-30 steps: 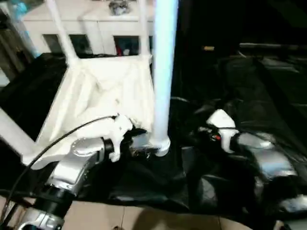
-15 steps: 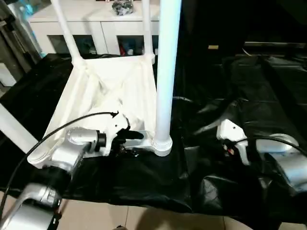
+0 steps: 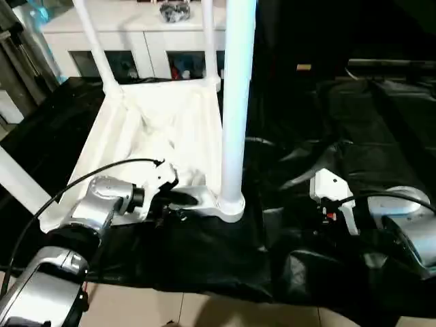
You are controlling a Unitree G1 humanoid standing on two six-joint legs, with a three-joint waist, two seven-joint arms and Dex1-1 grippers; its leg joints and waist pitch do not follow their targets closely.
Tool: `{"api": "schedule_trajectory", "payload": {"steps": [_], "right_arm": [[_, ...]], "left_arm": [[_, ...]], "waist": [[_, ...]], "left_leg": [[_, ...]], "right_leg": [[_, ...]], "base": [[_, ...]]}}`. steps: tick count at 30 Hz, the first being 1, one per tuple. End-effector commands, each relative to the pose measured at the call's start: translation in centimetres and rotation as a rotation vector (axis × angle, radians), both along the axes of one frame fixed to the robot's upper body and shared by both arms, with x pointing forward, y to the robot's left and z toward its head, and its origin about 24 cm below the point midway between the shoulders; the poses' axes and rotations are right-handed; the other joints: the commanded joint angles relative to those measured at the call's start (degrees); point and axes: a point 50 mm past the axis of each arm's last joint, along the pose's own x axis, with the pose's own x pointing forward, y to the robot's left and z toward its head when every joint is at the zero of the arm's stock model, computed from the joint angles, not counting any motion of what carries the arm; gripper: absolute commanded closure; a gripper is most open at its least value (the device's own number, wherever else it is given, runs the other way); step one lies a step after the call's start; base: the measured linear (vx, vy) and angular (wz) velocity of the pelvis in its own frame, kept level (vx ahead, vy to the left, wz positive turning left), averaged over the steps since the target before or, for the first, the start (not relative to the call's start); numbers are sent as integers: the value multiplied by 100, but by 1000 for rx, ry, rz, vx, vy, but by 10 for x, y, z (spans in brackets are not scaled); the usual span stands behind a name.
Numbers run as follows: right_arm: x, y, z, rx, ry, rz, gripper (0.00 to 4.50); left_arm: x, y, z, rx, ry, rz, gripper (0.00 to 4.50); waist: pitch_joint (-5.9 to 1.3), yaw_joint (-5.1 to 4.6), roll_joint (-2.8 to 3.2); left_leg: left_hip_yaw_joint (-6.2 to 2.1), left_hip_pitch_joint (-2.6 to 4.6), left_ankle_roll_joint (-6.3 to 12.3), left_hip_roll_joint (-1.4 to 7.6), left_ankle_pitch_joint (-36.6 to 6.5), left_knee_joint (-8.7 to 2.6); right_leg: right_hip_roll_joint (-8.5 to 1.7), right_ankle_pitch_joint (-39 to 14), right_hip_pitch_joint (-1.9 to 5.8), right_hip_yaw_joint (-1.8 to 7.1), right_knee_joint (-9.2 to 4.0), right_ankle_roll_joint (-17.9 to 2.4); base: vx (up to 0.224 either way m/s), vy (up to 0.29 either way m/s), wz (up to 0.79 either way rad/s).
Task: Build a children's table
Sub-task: Rotate leg to tighten
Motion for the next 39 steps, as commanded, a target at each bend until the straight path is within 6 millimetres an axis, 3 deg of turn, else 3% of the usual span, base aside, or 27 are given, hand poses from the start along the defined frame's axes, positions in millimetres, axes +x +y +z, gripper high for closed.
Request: {"api": "schedule_trajectory", "payload": {"steps": [1,3,7,8,12,18,19,20,21,23,24,26,31,39], "right_arm": [[-2,3,3,6,2,25,56],[-2,4,4,14,18,24,39],[-3,7,5,28,41,27,7],[-3,8,5,34,45,28,0],[0,14,3,48,29,28,0],[17,42,-12,90,-63,-51,0],[18,45,-13,93,-67,-59,0],[23,58,-18,112,-83,-79,0],[23,58,-18,112,-83,-79,0],[24,64,-20,127,-84,-76,0],[25,67,-21,132,-82,-75,0],[28,73,-23,137,-85,-80,0],[35,82,-26,131,-84,-63,0],[39,82,-28,99,-94,-34,0]], "left_arm": [[3,3,3,15,-12,0,262],[3,5,2,14,-7,6,296],[3,7,2,-5,12,17,305],[3,8,2,-10,19,20,342],[0,9,-1,-21,48,18,349],[-14,0,-14,-67,75,14,403],[-15,-2,-14,-74,73,14,403],[-19,-10,-15,-121,72,21,427],[-19,-10,-15,-121,72,21,429],[-21,-17,-16,-135,59,22,437],[-23,-20,-16,-134,52,19,445],[-26,-25,-17,-132,42,14,445],[-32,-33,-18,-111,31,9,445],[-33,-28,-20,-12,2,40,445]], "waist": [[-365,31,-40],[-363,32,-45],[-365,40,-47],[-364,43,-60],[-361,43,-61],[-361,8,-57],[-357,2,-85],[-380,6,-73],[-364,-3,-66],[-367,13,-126],[-365,28,-101],[-364,17,-122],[-329,-2,-157],[-331,-49,-172]], "left_leg": [[-15,31,246,76,-1112,-355],[-10,27,259,68,-1079,-350],[-11,27,274,74,-1034,-350],[-10,23,276,71,-1015,-350],[-8,25,251,74,-1040,-355],[-11,42,150,97,-1042,-381],[-11,31,147,99,-1005,-388],[-10,48,146,112,-974,-386],[-9,34,155,106,-978,-393],[-5,31,190,104,-929,-389],[6,29,225,106,-878,-381],[0,22,238,112,-870,-392],[5,33,177,99,-1076,-407],[5,33,198,92,-1059,-408]], "right_leg": [[-293,-712,347,213,-474,-1374],[-293,-687,349,213,-477,-1386],[-294,-650,348,212,-471,-1390],[-299,-688,350,212,-471,-1374],[-305,-764,339,214,-476,-1374],[-317,-808,303,223,-460,-1388],[-312,-754,309,223,-453,-1387],[-333,-622,300,225,-417,-1445],[-323,-628,288,217,-431,-1448],[-329,-619,313,228,-424,-1421],[-323,-573,304,230,-427,-1397],[-332,-518,307,228,-422,-1388],[-328,-1145,285,239,-485,-1189],[-309,-869,288,238,-464,-1254]], "base": [[0,0,0],[0,0,0],[0,0,0],[0,0,0],[0,0,0],[0,0,0],[0,0,0],[0,0,0],[0,0,0],[0,0,0],[0,0,0],[0,0,0],[0,0,0],[0,0,0]]}}
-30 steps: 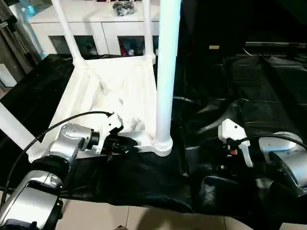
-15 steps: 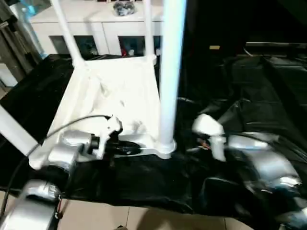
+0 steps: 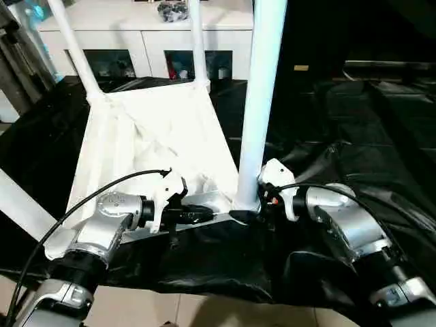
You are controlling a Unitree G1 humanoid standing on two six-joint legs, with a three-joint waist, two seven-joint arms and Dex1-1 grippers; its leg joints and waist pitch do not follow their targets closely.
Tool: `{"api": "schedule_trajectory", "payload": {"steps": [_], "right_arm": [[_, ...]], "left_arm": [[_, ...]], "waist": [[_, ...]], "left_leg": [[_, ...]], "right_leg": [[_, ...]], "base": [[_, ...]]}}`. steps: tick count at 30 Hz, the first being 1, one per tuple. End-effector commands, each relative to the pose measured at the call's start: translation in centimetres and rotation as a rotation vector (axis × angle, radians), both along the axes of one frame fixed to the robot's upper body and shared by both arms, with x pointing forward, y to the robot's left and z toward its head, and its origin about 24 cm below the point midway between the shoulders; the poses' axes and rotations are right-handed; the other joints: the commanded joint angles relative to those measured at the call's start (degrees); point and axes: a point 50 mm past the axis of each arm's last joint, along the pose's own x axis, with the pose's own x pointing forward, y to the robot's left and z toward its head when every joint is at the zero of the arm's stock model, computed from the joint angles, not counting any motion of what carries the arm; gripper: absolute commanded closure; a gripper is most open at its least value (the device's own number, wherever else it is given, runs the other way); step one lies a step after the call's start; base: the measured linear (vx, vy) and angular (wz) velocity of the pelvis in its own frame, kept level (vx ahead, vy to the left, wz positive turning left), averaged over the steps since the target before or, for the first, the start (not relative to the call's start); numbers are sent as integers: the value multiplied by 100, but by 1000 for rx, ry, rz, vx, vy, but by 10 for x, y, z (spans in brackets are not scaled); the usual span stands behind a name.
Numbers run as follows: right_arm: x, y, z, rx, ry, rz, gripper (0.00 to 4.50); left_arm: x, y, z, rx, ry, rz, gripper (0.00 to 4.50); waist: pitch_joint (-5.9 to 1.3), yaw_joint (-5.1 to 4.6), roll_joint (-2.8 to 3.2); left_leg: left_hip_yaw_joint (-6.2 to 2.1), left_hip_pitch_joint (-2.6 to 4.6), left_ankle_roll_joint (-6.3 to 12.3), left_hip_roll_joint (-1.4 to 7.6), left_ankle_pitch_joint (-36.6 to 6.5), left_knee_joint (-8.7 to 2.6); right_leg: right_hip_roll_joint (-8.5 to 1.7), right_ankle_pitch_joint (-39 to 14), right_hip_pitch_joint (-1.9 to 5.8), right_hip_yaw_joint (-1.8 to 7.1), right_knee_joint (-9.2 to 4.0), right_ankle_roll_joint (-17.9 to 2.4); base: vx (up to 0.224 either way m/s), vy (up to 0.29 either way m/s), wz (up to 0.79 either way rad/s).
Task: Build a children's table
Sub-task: Rotate leg to tighten
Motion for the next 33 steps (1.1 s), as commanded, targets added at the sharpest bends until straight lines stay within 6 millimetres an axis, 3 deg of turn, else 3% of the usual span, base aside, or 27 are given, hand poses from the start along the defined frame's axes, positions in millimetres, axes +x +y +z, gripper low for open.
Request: {"api": "schedule_trajectory", "payload": {"steps": [1,6,10,20,22,26,33], "right_arm": [[1,7,1,-19,-13,38,0],[2,7,-1,-33,-19,48,0],[1,8,-2,-32,-18,55,0],[5,7,-1,-35,-22,56,0],[6,7,-1,-35,-18,51,0],[7,7,-3,-26,-4,36,0],[9,9,-4,-17,2,26,60]], "left_arm": [[-7,2,-16,61,69,21,445],[-7,10,-17,108,101,22,421],[-8,15,-17,134,114,14,421],[-1,15,-11,99,115,2,433],[-2,15,-12,100,131,-15,433],[-4,13,-12,86,144,-28,439],[-3,13,-13,86,124,-17,450]], "waist": [[-328,13,-80],[-321,5,-85],[-333,-26,-83],[-331,-44,-75],[-328,-42,-47],[-338,-50,-57],[-321,-57,-76]], "left_leg": [[0,28,192,92,-1069,-391],[-6,29,149,89,-1173,-399],[-8,10,203,79,-1034,-386],[-7,23,184,78,-1126,-390],[-8,30,178,82,-1141,-391],[-6,22,197,82,-1084,-385],[-8,25,188,86,-1203,-399]], "right_leg": [[-302,-897,291,234,-453,-1254],[-302,-1170,282,238,-476,-1199],[-299,-888,299,236,-450,-1258],[-300,-955,296,232,-456,-1314],[-301,-976,290,234,-457,-1315],[-295,-783,300,231,-444,-1380],[-304,-1035,295,230,-463,-1345]], "base": [[0,0,0],[0,0,0],[0,0,0],[0,0,0],[0,0,0],[0,0,0],[0,0,0]]}}
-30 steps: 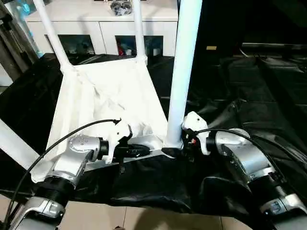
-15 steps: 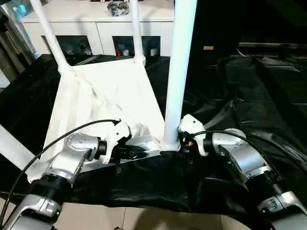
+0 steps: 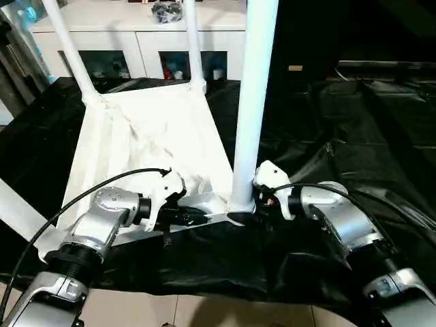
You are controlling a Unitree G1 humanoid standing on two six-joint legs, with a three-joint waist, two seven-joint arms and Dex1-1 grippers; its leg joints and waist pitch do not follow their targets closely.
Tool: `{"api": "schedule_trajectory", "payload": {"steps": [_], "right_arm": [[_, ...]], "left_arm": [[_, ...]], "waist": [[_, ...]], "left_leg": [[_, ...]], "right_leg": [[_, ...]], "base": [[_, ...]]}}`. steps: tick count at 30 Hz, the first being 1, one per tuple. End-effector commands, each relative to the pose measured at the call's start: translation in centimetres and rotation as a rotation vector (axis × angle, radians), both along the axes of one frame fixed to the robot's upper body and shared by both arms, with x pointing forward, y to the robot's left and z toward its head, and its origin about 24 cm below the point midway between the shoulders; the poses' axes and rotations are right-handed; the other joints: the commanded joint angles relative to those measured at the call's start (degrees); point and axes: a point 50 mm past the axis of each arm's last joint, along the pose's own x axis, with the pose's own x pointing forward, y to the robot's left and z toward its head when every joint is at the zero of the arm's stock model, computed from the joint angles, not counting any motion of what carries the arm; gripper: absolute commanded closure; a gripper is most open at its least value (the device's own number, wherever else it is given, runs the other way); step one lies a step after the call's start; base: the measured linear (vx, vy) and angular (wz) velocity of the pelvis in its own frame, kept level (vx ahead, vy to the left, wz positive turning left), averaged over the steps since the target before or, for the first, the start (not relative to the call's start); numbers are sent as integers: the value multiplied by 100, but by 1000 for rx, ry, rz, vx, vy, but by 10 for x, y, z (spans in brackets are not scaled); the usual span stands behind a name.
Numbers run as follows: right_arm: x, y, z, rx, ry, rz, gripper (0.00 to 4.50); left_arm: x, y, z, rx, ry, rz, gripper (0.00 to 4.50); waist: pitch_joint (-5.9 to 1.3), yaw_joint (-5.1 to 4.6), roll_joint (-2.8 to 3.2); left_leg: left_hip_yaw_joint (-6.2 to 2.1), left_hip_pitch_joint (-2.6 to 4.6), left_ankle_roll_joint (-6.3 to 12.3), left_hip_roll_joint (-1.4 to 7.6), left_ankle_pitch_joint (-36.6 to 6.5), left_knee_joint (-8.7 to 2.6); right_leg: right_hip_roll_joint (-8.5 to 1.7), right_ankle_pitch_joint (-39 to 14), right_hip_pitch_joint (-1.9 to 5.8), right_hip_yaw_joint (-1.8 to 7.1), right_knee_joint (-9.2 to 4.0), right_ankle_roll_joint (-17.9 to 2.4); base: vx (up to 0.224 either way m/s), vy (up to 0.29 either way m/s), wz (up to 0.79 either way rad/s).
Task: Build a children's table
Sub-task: Rotate leg to tighten
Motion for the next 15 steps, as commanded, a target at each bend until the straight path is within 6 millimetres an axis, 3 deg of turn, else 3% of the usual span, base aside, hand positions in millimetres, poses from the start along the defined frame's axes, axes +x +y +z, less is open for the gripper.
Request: {"api": "schedule_trajectory", "payload": {"steps": [1,8,15], "right_arm": [[4,3,2,-5,-6,-6,74],[7,6,-1,13,6,-34,116],[6,7,-10,39,51,-103,171]], "left_arm": [[-7,3,-14,32,62,8,450],[-9,5,-14,14,72,14,450],[-6,1,-15,8,51,70,450]], "waist": [[-321,40,-68],[-307,23,-76],[-288,8,-60]], "left_leg": [[-9,23,181,87,-1221,-398],[-17,-1,153,82,-1269,-412],[-22,34,82,92,-1481,-433]], "right_leg": [[-308,-1104,290,229,-475,-1325],[-315,-1342,290,225,-494,-1248],[-314,-1645,253,238,-526,-1176]], "base": [[0,0,0],[0,0,0],[0,0,0]]}}
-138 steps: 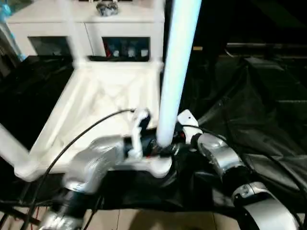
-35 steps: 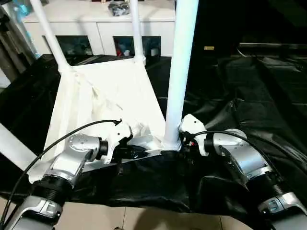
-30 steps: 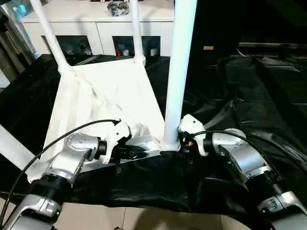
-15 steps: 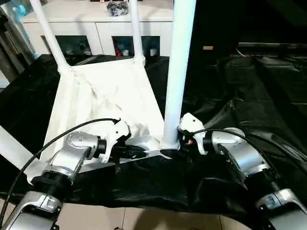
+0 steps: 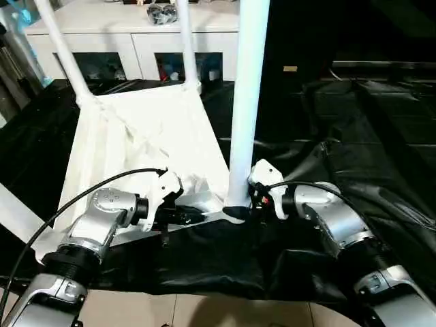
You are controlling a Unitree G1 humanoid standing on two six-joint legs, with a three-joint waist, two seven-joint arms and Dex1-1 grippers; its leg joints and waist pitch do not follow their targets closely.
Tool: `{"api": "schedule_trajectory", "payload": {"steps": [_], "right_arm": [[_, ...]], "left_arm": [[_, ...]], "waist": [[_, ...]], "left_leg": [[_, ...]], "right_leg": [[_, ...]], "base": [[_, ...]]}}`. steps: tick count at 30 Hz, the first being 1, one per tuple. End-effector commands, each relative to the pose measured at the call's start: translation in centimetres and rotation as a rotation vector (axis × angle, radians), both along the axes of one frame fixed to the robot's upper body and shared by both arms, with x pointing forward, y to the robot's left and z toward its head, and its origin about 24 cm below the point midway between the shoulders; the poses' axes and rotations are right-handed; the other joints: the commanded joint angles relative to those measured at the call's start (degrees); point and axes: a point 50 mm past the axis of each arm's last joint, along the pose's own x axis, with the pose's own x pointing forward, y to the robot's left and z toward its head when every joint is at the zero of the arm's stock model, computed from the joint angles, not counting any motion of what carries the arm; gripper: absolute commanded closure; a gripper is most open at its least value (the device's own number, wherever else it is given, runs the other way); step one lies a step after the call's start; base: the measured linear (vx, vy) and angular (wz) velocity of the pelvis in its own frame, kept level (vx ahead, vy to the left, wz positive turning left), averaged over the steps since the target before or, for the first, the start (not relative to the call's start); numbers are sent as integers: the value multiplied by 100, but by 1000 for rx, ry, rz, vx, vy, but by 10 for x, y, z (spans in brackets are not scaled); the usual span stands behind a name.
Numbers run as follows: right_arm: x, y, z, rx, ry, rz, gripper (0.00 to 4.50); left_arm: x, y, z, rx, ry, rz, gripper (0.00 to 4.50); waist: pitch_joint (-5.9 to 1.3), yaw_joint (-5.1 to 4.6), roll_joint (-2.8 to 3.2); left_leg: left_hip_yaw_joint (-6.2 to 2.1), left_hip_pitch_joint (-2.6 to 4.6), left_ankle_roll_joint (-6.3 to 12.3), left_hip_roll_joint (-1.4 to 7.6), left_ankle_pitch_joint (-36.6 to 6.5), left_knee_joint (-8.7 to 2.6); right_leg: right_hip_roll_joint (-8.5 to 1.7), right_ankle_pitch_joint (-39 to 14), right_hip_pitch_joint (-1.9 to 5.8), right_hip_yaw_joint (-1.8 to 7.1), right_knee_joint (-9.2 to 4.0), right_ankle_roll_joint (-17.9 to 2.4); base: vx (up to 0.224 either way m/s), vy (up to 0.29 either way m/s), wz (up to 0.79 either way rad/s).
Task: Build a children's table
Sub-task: Rotate leg to tighten
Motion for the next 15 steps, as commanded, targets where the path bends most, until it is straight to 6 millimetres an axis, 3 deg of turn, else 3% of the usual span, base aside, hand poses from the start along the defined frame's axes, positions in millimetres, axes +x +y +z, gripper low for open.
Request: {"api": "schedule_trajectory", "payload": {"steps": [1,4,6,9,10,11,12,13,14,15], "right_arm": [[0,0,-10,14,49,-102,171],[-4,6,-21,36,84,-174,174],[-5,11,-26,38,99,-224,175],[-1,30,-38,37,138,-417,175],[-1,38,-38,52,148,-413,175],[-2,43,-37,65,151,-395,175],[-2,47,-34,82,141,-372,175],[-2,47,-34,82,141,-372,175],[-2,50,-32,92,133,-360,119],[-2,50,-32,92,133,-360,119]], "left_arm": [[-4,-5,-15,28,42,58,450],[4,-17,-16,20,26,142,450],[7,-26,-16,10,20,175,450],[15,-63,-16,-8,-21,239,450],[15,-74,-15,-18,-26,238,450],[15,-81,-15,-24,-28,227,450],[14,-85,-15,-19,-37,205,450],[14,-85,-15,-19,-37,205,450],[13,-88,-15,-14,-43,191,450],[13,-88,-15,-14,-43,191,450]], "waist": [[-294,30,-40],[-259,30,-40],[-238,17,-67],[-207,-47,-24],[-223,-81,1],[-247,-119,-25],[-262,-126,7],[-275,-149,-11],[-289,-174,-9],[-289,-174,-9]], "left_leg": [[-19,32,68,92,-1494,-433],[-15,59,14,94,-1669,-452],[-42,74,-64,70,-1865,-470],[-78,135,-162,53,-2276,-499],[-106,117,-195,55,-2280,-516],[-128,73,-175,60,-2210,-539],[-126,69,-151,61,-2167,-544],[-112,71,-89,65,-2117,-542],[-94,79,-30,65,-2060,-535],[-94,79,-30,65,-2060,-535]], "right_leg": [[-313,-1675,245,240,-539,-1166],[-312,-1957,214,245,-582,-1111],[-327,-2429,222,238,-626,-947],[-330,-3114,174,217,-717,-689],[-342,-3090,200,211,-708,-657],[-334,-2837,258,187,-697,-663],[-328,-2651,266,187,-691,-691],[-315,-2317,257,197,-684,-777],[-310,-2031,251,210,-671,-909],[-310,-2031,251,210,-671,-909]], "base": [[0,0,0],[0,0,0],[0,0,0],[0,0,0],[0,0,0],[0,0,0],[0,0,0],[0,0,0],[0,0,0],[0,0,0]]}}
